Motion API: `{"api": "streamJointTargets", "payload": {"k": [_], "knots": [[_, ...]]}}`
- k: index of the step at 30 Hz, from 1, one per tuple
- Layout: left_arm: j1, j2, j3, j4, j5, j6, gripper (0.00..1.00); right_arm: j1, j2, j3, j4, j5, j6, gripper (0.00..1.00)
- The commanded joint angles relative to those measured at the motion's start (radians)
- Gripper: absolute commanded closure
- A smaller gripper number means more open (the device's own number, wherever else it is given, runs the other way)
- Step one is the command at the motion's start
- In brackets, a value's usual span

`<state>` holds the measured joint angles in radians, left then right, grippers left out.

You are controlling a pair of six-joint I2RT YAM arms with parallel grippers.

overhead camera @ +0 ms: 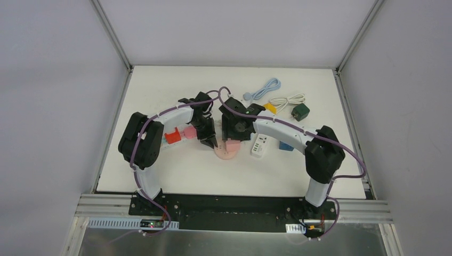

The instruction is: Pull the plug off the socket

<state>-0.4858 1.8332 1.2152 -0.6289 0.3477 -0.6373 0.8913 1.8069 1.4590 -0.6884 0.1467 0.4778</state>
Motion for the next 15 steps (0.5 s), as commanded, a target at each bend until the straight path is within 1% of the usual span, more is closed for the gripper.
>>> {"api": "streamJointTargets", "payload": {"k": [1,4,9,11,15], "knots": [[-0.027,0.065,-0.019,-0.003,-0.080,0.023,0.80,-0.021,-0.224,0.048,0.140,-0.024,0.053,1.00],[-0.027,0.072,-0.013,-0.006,-0.079,0.025,0.80,-0.040,-0.255,0.013,0.142,-0.029,0.052,1.00],[-0.027,0.067,-0.003,-0.003,-0.076,0.023,0.80,-0.044,-0.255,-0.035,0.140,-0.052,0.054,1.00],[-0.027,0.064,-0.003,0.008,-0.067,0.018,0.80,-0.041,-0.240,-0.060,0.150,-0.052,0.049,1.00],[-0.024,0.043,0.005,0.015,-0.070,0.008,0.79,-0.035,-0.193,-0.090,0.117,-0.023,0.044,1.00]]}}
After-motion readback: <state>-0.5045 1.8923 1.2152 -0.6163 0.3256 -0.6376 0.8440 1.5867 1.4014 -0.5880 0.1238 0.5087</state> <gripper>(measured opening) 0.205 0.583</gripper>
